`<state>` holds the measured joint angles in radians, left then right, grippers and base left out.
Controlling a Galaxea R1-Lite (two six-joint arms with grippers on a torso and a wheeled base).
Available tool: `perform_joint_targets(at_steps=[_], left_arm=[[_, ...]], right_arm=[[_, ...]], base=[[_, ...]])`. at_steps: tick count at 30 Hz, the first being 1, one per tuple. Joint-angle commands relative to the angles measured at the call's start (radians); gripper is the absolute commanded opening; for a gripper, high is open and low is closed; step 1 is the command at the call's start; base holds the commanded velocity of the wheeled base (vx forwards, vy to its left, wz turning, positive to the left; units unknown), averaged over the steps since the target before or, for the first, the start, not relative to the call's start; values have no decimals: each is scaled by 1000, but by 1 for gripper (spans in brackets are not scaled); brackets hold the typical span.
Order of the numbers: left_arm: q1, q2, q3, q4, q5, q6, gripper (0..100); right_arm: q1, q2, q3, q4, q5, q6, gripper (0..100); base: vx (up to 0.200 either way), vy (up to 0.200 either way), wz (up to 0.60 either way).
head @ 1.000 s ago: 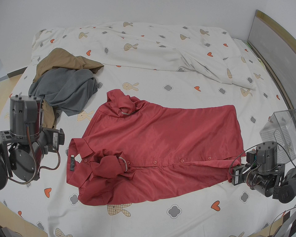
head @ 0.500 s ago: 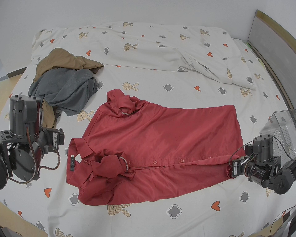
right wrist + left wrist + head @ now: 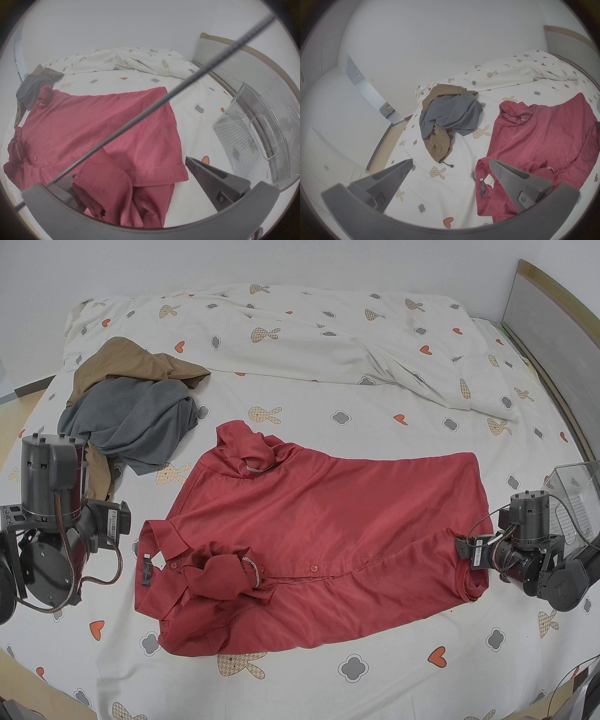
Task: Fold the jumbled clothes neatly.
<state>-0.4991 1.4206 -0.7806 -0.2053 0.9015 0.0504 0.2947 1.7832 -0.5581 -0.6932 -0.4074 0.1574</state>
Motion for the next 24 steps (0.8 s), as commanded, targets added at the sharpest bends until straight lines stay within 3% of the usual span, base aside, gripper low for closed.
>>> perform_joint_targets(at_steps=[1, 15, 24], left_arm=[[1, 6, 1, 0, 0, 0, 100], [1, 3, 9, 0, -3, -1, 100], [1, 0, 11, 0, -3, -1, 100]], right_arm=[[15, -62, 76, 0, 6, 2, 100], [139, -73, 164, -3, 7, 73, 100], [124, -2, 193, -6, 1, 82, 100]], base=[[0, 0, 0], [0, 0, 0], [0, 0, 0]])
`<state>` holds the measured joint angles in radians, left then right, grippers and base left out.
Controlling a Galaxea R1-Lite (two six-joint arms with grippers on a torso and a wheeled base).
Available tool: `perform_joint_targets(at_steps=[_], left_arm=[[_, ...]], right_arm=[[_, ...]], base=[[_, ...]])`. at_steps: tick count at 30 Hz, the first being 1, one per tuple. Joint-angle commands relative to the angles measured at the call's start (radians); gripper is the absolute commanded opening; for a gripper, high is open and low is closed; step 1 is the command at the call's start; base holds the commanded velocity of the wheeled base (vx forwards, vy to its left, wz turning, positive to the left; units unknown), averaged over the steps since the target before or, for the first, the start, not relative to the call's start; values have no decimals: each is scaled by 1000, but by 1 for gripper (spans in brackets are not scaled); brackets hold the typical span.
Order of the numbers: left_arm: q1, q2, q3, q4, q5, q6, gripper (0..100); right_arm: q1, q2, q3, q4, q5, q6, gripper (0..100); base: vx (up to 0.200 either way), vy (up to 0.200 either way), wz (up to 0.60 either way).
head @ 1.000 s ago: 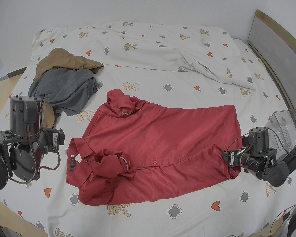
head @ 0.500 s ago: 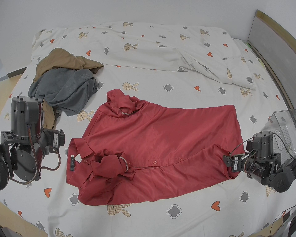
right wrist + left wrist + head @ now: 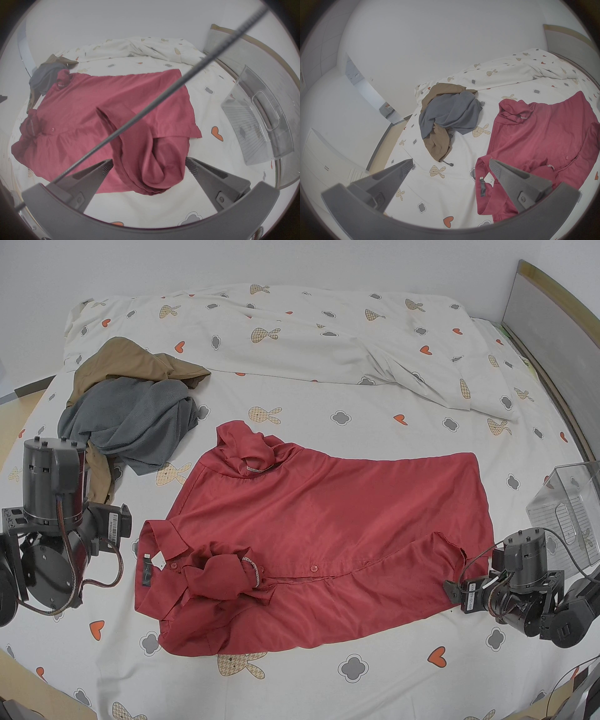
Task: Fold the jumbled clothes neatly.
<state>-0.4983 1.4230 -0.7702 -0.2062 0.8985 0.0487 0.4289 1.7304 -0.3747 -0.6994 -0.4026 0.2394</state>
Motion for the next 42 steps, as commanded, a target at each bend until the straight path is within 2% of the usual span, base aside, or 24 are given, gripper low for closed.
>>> perform_joint_targets(at_steps=[1, 9, 15, 18, 19, 20, 21, 22, 23, 25, 27, 28, 30, 31, 33, 40, 42], left_arm=[[0, -4, 0, 1, 0, 0, 100], [0, -6, 3, -1, 0, 0, 100], [0, -3, 5, -1, 0, 0, 100], [0, -3, 3, -1, 0, 0, 100], [0, -3, 3, -1, 0, 0, 100], [0, -3, 3, -1, 0, 0, 100], [0, -3, 3, -1, 0, 0, 100], [0, -3, 3, -1, 0, 0, 100], [0, -3, 3, -1, 0, 0, 100], [0, -3, 3, -1, 0, 0, 100], [0, -4, 3, -1, 0, 0, 100], [0, -4, 3, -1, 0, 0, 100], [0, -4, 3, -1, 0, 0, 100], [0, -4, 3, -1, 0, 0, 100], [0, -4, 3, -1, 0, 0, 100], [0, -4, 3, -1, 0, 0, 100], [6, -4, 3, -1, 0, 0, 100]], right_arm=[[-15, 60, 10, 0, -4, 1, 0], [-19, 78, 10, -3, 1, 15, 0], [-65, -42, 23, 6, 14, 17, 0], [-133, -111, 23, 32, 99, 18, 0], [-168, -132, 19, 72, 160, 20, 0], [-183, -140, 16, 95, 192, 21, 0], [-222, -157, 10, 149, 268, 35, 0], [-230, -160, 8, 159, 284, 40, 0], [-276, -169, -6, 208, 389, 75, 0], [-334, -164, -24, 248, 501, 101, 0], [-369, -158, -32, 262, 557, 103, 0], [-409, -153, -36, 267, 631, 101, 0], [-447, -141, -39, 267, 715, 101, 0], [-473, -124, -44, 267, 778, 100, 0], [-501, -86, -69, 267, 818, 89, 0], [-523, 8, -122, 268, 823, 44, 0], [-555, 43, -130, 267, 826, 43, 0]], base=[[0, 0, 0], [0, 0, 0], [0, 0, 0], [0, 0, 0], [0, 0, 0], [0, 0, 0], [0, 0, 0], [0, 0, 0], [0, 0, 0], [0, 0, 0], [0, 0, 0], [0, 0, 0], [0, 0, 0], [0, 0, 0], [0, 0, 0], [0, 0, 0], [0, 0, 0]])
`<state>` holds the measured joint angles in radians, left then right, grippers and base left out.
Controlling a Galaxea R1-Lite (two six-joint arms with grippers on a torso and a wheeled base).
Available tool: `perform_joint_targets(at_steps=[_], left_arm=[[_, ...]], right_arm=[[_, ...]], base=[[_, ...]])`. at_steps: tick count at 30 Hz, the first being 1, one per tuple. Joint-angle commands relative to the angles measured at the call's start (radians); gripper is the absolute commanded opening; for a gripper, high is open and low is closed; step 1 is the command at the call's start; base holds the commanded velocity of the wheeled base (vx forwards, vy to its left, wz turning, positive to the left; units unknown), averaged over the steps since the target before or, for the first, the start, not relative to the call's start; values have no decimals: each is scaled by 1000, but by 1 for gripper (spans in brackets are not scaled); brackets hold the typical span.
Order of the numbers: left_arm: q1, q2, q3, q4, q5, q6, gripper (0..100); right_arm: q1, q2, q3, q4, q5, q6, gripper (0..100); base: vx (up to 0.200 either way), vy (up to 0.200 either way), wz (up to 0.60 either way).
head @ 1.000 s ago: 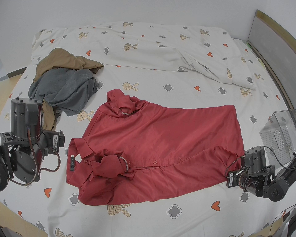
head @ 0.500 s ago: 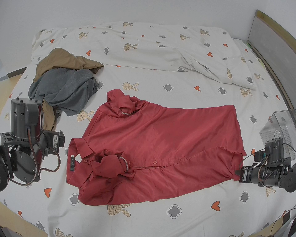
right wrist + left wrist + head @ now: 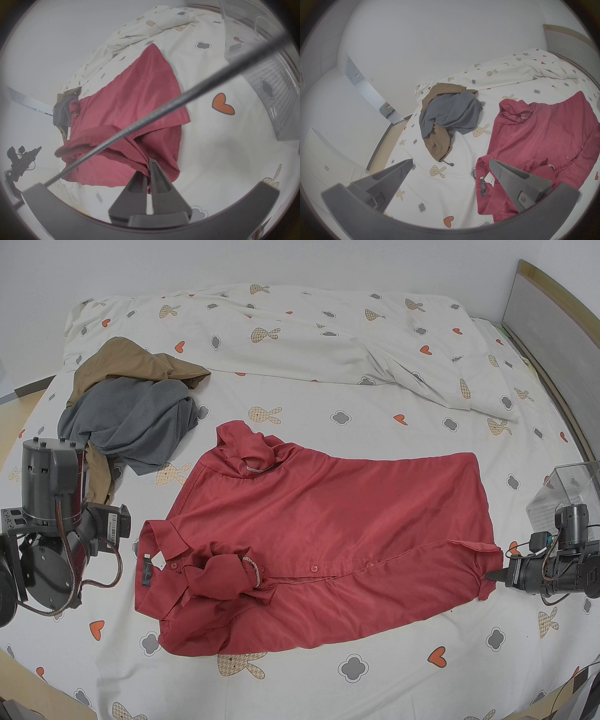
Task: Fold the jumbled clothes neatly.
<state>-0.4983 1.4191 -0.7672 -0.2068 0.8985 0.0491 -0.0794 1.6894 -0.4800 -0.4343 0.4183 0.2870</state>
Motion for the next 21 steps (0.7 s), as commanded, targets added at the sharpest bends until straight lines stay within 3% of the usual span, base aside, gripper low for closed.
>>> perform_joint_targets(at_steps=[1, 7, 12, 13, 21], left_arm=[[6, 0, 0, 0, 0, 0, 100], [12, 6, 0, -2, -6, 0, 100], [12, 6, 0, -2, -13, 0, 100], [12, 6, 0, -2, -13, 0, 100], [17, 6, 2, 0, -30, 0, 100]], right_arm=[[-53, 82, -25, 2, 8, -5, 0], [-115, 46, -25, 3, 63, 3, 0], [-111, 35, -5, 3, 77, 3, 0], [-105, 29, 1, 3, 77, 3, 100], [-92, -33, 14, -1, 85, 4, 100]], base=[[0, 0, 0], [0, 0, 0], [0, 0, 0], [0, 0, 0], [0, 0, 0]])
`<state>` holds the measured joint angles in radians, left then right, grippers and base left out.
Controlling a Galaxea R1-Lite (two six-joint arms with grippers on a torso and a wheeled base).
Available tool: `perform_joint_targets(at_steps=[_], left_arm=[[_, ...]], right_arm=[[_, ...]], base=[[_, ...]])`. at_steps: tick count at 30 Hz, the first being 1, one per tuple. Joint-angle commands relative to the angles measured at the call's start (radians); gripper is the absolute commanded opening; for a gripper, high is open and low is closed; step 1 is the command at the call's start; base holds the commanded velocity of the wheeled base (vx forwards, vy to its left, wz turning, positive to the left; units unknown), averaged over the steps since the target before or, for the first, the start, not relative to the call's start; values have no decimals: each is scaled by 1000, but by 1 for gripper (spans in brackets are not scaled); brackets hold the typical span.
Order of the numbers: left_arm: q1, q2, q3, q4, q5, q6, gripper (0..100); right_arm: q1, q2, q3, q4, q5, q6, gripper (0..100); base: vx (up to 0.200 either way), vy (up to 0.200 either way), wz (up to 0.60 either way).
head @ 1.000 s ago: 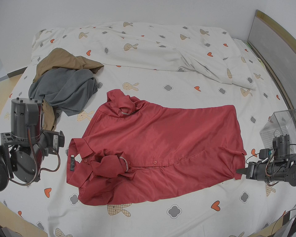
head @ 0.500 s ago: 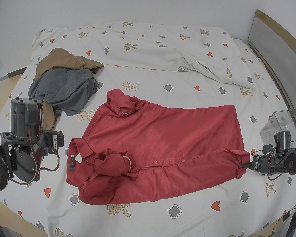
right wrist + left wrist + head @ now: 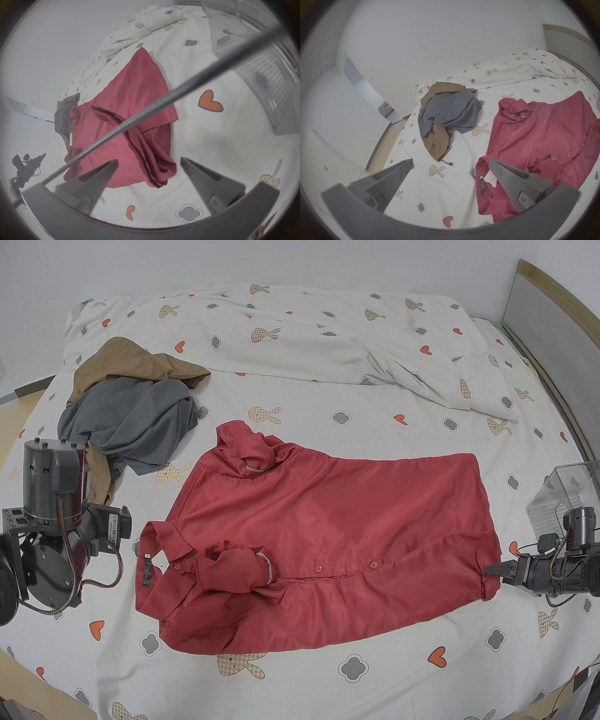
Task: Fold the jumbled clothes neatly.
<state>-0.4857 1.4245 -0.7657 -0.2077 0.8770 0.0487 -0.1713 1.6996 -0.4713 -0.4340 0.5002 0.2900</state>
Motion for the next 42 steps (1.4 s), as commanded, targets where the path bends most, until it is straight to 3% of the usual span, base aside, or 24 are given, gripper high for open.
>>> perform_joint_targets(at_steps=[1, 9, 12, 14, 17, 18, 20, 29, 36, 42], left_arm=[[7, 1, 0, 1, -15, 0, 100], [42, -9, 0, 4, -139, -1, 100], [44, -36, 23, 4, -268, -4, 100], [50, -73, 56, 4, -477, -7, 100], [101, -82, 80, 4, -716, -9, 100], [136, -76, 82, 4, -788, -9, 100], [177, -58, 82, 4, -854, -9, 100], [207, -53, 83, 2, -869, -7, 100], [207, -53, 88, 1, -869, -6, 100], [207, -52, 91, -1, -869, -3, 100]], right_arm=[[-4, -57, 5, -2, 3, 3, 100], [12, -127, 29, 0, 31, 20, 100], [18, -127, 74, 0, 31, 12, 100], [19, -120, 122, -2, 26, 12, 100], [16, -112, 145, -8, 26, 11, 100], [15, -106, 143, -9, 27, 11, 100], [18, -95, 135, -11, 29, 12, 100], [29, -35, 114, -14, 27, 11, 100], [42, -9, 122, -163, 27, 18, 100], [58, -14, 114, -178, 29, 29, 100]], base=[[0, 0, 0], [0, 0, 0], [0, 0, 0], [0, 0, 0], [0, 0, 0], [0, 0, 0], [0, 0, 0], [0, 0, 0], [0, 0, 0], [0, 0, 0]])
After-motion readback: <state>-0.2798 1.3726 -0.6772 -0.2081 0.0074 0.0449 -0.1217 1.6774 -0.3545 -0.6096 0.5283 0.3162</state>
